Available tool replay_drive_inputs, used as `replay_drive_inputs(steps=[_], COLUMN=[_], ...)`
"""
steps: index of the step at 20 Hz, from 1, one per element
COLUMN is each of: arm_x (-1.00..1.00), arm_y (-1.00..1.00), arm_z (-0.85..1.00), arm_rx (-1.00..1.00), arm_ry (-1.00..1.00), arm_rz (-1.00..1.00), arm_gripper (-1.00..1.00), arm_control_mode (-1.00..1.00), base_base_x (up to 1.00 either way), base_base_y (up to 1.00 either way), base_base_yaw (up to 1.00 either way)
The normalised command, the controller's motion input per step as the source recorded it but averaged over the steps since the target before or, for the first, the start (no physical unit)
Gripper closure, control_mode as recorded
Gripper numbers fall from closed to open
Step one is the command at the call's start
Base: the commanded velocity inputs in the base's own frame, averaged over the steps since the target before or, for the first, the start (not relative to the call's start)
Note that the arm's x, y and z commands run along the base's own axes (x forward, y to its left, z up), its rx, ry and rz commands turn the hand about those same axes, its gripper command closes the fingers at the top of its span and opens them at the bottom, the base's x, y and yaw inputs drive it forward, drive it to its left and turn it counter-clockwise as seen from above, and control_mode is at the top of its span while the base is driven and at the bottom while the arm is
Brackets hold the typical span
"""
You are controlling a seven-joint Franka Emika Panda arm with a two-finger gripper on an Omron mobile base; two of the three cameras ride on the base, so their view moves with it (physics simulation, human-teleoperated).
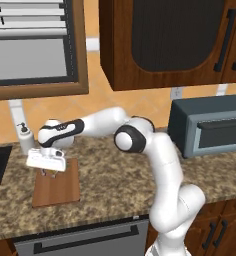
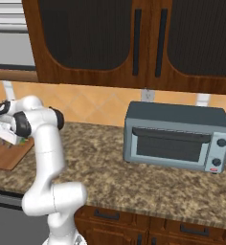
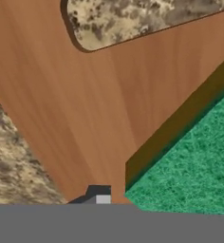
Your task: Pick up the sponge from the counter and clean the cutting board by briefly scrubbing or pressing down on the cutting board. Once finished, release the sponge.
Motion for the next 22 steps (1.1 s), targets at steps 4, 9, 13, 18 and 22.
replay_drive_inputs(steps=[4,9,13,18,22], arm_x=[-1.00,-1.00,-1.00,-1.00,-1.00], arm_y=[0.65,0.24,-0.54,-1.00,-1.00], arm_z=[-1.00,-1.00,-1.00,-0.98,-0.14], arm_rx=[0.00,0.00,0.03,0.05,0.22], arm_ry=[0.11,0.05,0.02,0.07,0.03], arm_rz=[0.00,0.00,0.02,0.07,0.00], arm_gripper=[1.00,1.00,1.00,1.00,1.00], arm_control_mode=[-1.00,-1.00,-1.00,-1.00,-1.00], base_base_x=[0.00,0.00,0.00,0.00,0.00], base_base_y=[0.00,0.00,0.00,0.00,0.00], base_base_yaw=[0.00,0.00,0.00,0.00,0.00])
